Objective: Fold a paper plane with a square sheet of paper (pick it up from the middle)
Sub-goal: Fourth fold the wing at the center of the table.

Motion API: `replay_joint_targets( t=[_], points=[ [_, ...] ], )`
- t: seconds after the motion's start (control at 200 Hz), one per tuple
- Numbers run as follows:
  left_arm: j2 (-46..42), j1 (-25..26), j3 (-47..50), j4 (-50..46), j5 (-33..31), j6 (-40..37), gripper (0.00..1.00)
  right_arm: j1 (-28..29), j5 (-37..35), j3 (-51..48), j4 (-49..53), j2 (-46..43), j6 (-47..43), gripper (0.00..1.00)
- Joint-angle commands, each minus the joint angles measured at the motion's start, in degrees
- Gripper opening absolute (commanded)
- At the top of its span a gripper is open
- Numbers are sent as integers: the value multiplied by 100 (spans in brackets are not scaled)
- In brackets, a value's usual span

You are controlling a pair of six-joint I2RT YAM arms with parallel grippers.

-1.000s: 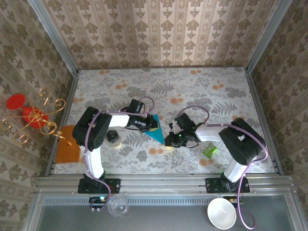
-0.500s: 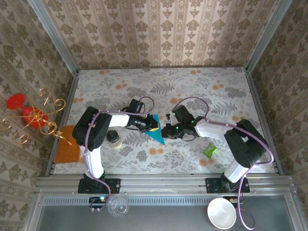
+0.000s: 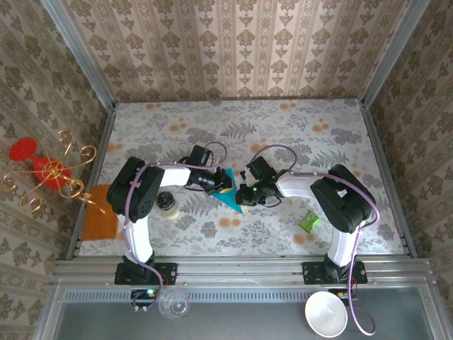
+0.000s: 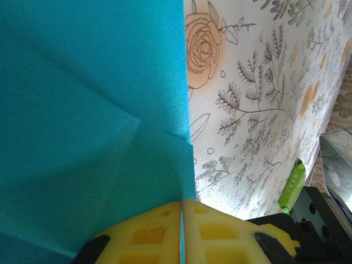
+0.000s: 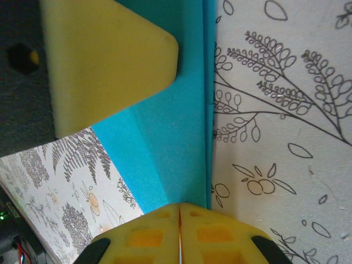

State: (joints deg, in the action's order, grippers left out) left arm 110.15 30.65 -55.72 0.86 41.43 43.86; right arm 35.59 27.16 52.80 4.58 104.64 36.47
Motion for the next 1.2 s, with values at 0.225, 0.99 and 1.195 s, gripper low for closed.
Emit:
replay_joint_targets(
  t=[0.225,0.99,1.195],
  points=[
    [-752,230,159,-358,-409,-119,13,18,-516,-138,861,222,-272,9],
    [-2,-306,-296,-1086,-1032,-708,12,-61,-955,-406,1528,513,-762,9],
    [307,-1045,-787,-1511,-1038,-1272,13,-92,-962,-555,1438,533,-687,9]
  ],
)
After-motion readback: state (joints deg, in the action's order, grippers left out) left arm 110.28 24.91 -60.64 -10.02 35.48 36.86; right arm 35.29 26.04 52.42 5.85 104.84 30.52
